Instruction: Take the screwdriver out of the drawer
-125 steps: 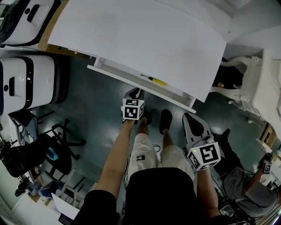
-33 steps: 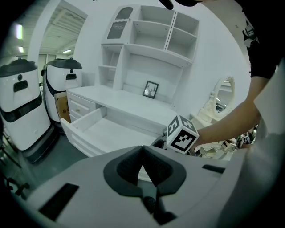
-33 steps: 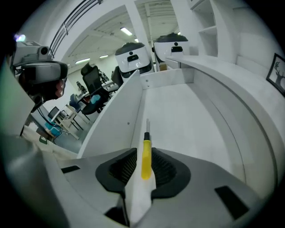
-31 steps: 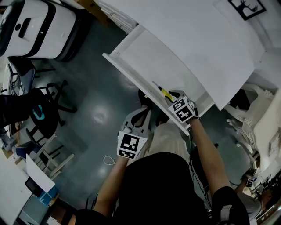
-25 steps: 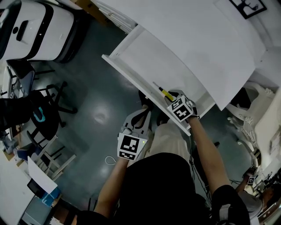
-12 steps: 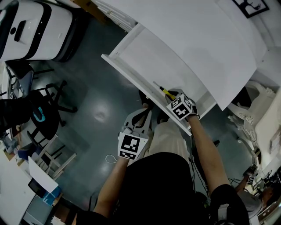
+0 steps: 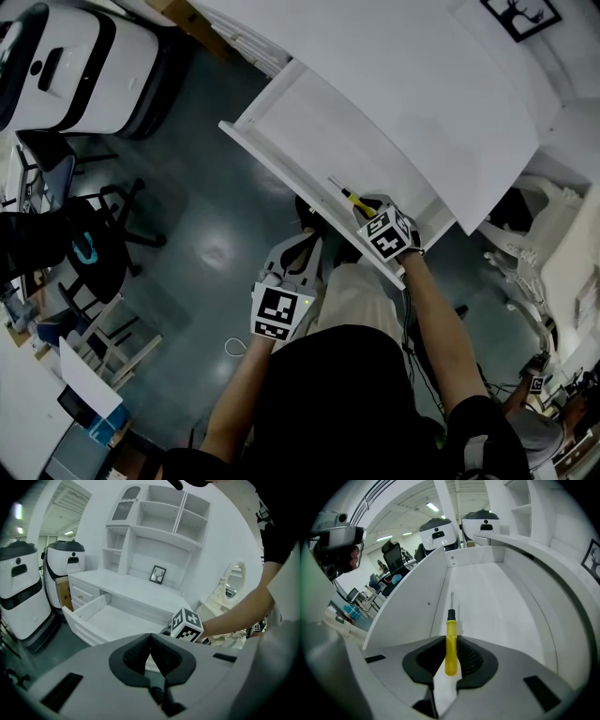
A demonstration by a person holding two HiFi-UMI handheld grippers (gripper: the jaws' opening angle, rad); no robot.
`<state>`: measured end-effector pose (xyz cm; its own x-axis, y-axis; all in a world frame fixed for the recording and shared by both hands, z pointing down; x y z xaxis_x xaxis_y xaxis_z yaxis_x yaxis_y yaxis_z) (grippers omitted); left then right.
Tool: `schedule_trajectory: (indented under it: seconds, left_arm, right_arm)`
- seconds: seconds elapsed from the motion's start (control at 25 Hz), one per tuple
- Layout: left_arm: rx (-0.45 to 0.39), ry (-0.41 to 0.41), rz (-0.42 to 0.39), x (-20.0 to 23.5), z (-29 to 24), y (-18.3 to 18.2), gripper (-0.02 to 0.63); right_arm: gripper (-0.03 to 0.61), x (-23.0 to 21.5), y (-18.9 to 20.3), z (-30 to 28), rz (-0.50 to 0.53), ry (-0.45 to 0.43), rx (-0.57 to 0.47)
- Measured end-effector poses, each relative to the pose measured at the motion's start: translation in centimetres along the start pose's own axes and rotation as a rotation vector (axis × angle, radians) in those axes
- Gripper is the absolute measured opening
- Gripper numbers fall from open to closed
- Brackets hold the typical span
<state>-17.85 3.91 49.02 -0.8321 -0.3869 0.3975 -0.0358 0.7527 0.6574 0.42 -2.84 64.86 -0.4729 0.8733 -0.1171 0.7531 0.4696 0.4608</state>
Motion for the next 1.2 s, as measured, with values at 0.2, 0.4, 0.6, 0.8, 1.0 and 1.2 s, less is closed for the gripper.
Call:
schedule_trajectory:
  seconds: [0.2, 0.4, 0.6, 0.8, 1.0, 1.2]
  left_arm:
    - [-0.016, 0.01, -0.013, -1.5, 0.9, -0.3, 0.023]
    - [-0.038, 0.024, -0.029, -3.7, 1.5, -0.5, 0.023]
    - [-0.059, 0.046, -0.042, -6.1, 1.9, -0.8, 0.023]
    - [-0.078, 0.07, -0.054, -8.5, 1.9, -0.6, 0.023]
    - [-0.104, 0.078, -0.075, -10.5, 2.0, -0.9, 0.023]
    - [-0.142, 0.071, -0.087, -11.7, 2.9, -1.1, 0.023]
  right_arm:
    - [0.089, 0.1, -0.3, 3.4, -0.02, 0.04, -0.048]
    - [0.088, 0.7, -0.2, 7.6, -0.039, 0.086, -0.115]
    - [0.088, 1.7, 0.2, 12.2, -0.058, 0.127, -0.186]
    - [0.087, 2.7, 1.2, 16.5, -0.082, 0.182, -0.272]
    - [0.087, 3.6, 2.2, 20.5, -0.114, 0.22, -0.337]
    - [0.087, 4.7, 3.2, 23.9, -0.127, 0.267, -0.4]
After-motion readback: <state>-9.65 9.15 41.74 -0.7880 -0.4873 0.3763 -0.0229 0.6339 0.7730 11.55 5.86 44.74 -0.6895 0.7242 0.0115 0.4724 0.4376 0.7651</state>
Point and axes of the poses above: the fingertips, and each gripper's own axes: z backward along the fingers, x to its left, y out of its underside, the point moved 10 cm from there along z, backward along the fingers, and after that the axes turned 11 degrees about z, right-handed, at the moved point
